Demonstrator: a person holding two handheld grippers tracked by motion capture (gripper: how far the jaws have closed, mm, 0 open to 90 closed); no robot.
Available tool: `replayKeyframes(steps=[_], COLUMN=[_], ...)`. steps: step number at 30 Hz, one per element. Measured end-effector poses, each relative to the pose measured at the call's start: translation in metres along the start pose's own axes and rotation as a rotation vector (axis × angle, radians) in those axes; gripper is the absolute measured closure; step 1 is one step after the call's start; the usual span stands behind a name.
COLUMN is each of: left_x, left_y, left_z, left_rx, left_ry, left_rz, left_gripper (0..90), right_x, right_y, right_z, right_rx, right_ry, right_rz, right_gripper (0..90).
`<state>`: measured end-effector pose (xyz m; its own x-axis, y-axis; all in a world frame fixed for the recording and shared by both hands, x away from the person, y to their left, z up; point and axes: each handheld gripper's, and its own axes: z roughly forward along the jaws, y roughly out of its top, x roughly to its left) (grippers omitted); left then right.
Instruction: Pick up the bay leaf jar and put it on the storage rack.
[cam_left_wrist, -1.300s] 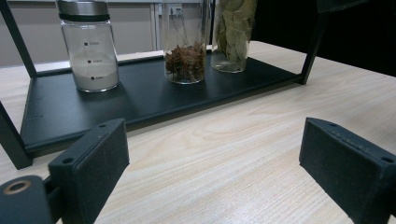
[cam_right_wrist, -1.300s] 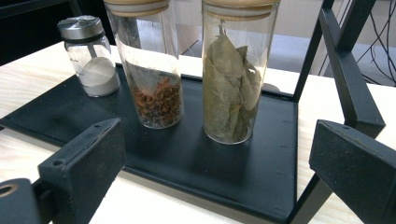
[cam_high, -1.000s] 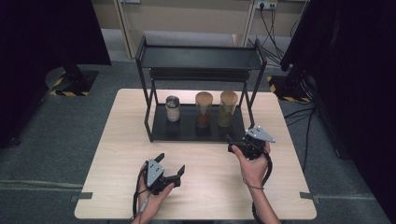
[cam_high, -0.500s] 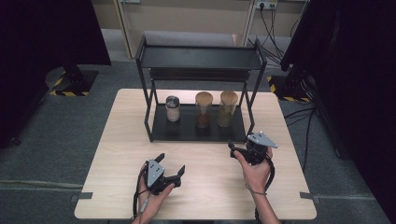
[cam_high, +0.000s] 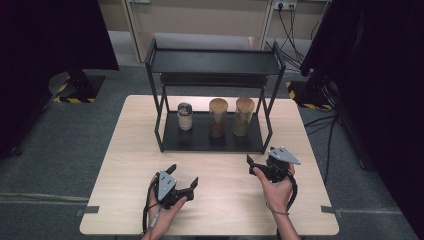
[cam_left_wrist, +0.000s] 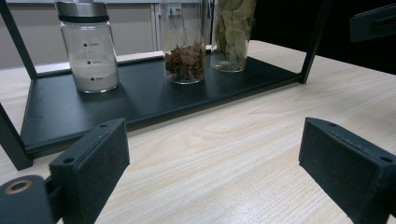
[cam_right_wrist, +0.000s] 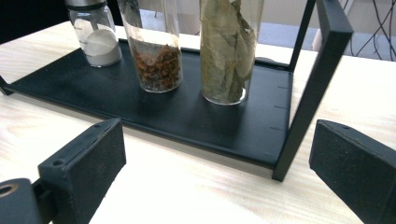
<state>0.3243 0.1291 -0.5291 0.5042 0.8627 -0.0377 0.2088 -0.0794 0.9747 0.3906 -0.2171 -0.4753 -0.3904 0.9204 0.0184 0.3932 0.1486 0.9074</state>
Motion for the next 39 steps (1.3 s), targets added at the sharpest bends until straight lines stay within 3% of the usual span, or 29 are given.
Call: replayKeyframes(steps=[39], left_x=[0.000], left_y=[0.000], left_z=[0.000], left_rx=[-0.002], left_ry=[0.005], left_rz=[-0.001], left_gripper=[7.9], right_x=[-0.013], right_y=[-0.045], right_z=[-0.029], right_rx=[0.037], right_ry=[-0.019], right_rz=[-0.007], right_gripper=[3.9])
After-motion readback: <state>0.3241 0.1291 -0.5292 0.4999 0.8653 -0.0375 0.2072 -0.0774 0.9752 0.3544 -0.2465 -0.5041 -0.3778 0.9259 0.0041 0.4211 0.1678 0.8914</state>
